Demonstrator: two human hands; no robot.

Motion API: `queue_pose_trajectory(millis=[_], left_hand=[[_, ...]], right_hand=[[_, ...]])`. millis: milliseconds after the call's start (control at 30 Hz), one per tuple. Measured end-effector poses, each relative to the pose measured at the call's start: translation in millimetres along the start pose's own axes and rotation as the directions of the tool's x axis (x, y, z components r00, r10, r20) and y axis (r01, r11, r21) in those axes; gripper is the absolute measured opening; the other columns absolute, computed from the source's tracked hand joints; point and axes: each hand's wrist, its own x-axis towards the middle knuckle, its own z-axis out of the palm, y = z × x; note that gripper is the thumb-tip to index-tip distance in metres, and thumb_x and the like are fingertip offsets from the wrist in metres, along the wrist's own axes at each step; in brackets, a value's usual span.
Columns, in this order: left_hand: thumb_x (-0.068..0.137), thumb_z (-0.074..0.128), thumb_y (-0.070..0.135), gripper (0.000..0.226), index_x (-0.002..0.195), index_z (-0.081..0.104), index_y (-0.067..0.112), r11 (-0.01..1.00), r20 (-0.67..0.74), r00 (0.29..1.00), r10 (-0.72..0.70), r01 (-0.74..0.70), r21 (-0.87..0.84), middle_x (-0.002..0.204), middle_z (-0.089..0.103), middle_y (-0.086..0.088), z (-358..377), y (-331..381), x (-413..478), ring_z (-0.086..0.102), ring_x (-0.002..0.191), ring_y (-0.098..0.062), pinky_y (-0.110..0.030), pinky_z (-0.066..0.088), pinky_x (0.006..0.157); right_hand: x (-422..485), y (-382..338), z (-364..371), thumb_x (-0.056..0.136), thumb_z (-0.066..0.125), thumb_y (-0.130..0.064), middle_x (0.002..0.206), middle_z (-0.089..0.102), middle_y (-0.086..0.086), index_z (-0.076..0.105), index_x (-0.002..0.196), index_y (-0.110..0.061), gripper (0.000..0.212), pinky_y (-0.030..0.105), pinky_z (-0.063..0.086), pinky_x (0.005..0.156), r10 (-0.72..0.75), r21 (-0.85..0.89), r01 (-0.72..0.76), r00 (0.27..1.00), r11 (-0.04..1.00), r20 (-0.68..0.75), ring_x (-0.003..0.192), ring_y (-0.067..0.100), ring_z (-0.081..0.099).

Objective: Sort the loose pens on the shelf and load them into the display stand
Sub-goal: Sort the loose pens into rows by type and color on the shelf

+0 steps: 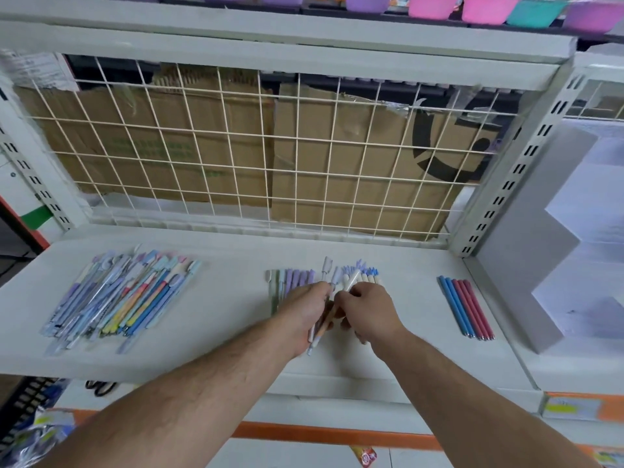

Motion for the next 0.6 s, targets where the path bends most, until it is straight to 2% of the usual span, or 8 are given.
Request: queue_pose_trajectory(millis=[67,133,233,300,367,467,600], left_hand=[[0.096,0.056,0.015,0.014,0.085,0.062,0.008,0.999,-0.033,0.999,0.038,-0.037,0.024,0.068,0.060,-0.010,0.6,-0.1,2.5,0.053,0.061,-0.025,-0.030,0.042,0.057],[0.097,0.052,0.007,0.011,0.088,0.058,0.009,0.997,-0.040,0.997,0.070,-0.069,0.028,0.063,0.051,-0.004,-0.1,0.7,4.9,0.044,0.052,-0.018,-0.028,0.039,0.054],[0.094,0.045,-0.005,0.018,0.094,0.060,0.004,0.997,-0.041,0.996,0.078,-0.078,-0.003,0.067,0.049,-0.006,-3.2,1.1,6.5,0.041,0.052,-0.015,-0.028,0.046,0.053],[0.095,0.044,-0.006,0.019,0.098,0.061,0.003,0.997,-0.032,0.996,0.082,-0.082,-0.003,0.070,0.052,-0.008,-5.1,1.6,5.1,0.046,0.055,-0.015,-0.027,0.053,0.051],[0.096,0.043,-0.007,0.019,0.099,0.060,0.002,0.996,-0.029,0.996,0.087,-0.087,-0.009,0.072,0.053,-0.009,-5.9,3.1,3.1,0.048,0.058,-0.017,-0.027,0.055,0.051],[0.097,0.042,-0.007,0.019,0.101,0.059,0.001,0.996,-0.008,0.996,0.087,-0.087,-0.016,0.071,0.055,-0.011,-7.1,6.4,0.6,0.050,0.057,-0.018,-0.028,0.054,0.053],[0.098,0.045,-0.003,0.018,0.104,0.062,0.000,0.997,-0.005,0.997,0.082,-0.082,0.007,0.074,0.063,-0.014,-11.8,7.2,3.3,0.058,0.059,-0.020,-0.034,0.056,0.064]], right_hand=[[2.9,1.1,-4.5,0.089,0.055,-0.011,0.065,0.065,0.013,0.059,0.076,-0.001,0.017,0.020,0.031,0.037,0.028,0.075,-0.027,1.000,0.997,-0.009,0.030,0.011,0.045],[8.9,4.4,-8.0,0.087,0.055,-0.010,0.061,0.061,0.011,0.058,0.071,-0.003,0.018,0.023,0.035,0.042,0.035,0.062,-0.032,0.999,0.998,-0.042,0.037,0.016,0.048],[20.2,12.0,-9.5,0.089,0.058,-0.017,0.069,0.059,0.005,0.055,0.071,-0.010,0.020,0.028,0.041,0.057,-0.050,-0.238,0.029,0.995,0.971,-0.081,0.061,0.021,0.054],[21.8,14.4,-8.0,0.093,0.056,-0.023,0.079,0.058,0.000,0.058,0.087,-0.014,0.011,0.027,0.042,0.062,-0.102,-0.464,0.066,0.993,0.883,-0.053,0.073,0.021,0.057],[20.6,15.3,-6.2,0.095,0.052,-0.025,0.086,0.055,0.000,0.055,0.105,-0.016,0.013,0.027,0.041,0.065,-0.162,-0.624,0.115,0.987,0.773,-0.018,0.079,0.024,0.056],[20.5,15.5,-1.7,0.094,0.049,-0.021,0.083,0.052,-0.001,0.047,0.112,-0.016,0.018,0.030,0.036,0.060,-0.265,-0.748,0.199,0.964,0.633,0.032,0.075,0.025,0.050],[23.5,13.8,2.2,0.094,0.047,-0.018,0.082,0.053,0.000,0.046,0.111,-0.016,0.017,0.030,0.036,0.062,-0.296,-0.794,0.216,0.954,0.568,0.048,0.073,0.026,0.049]])
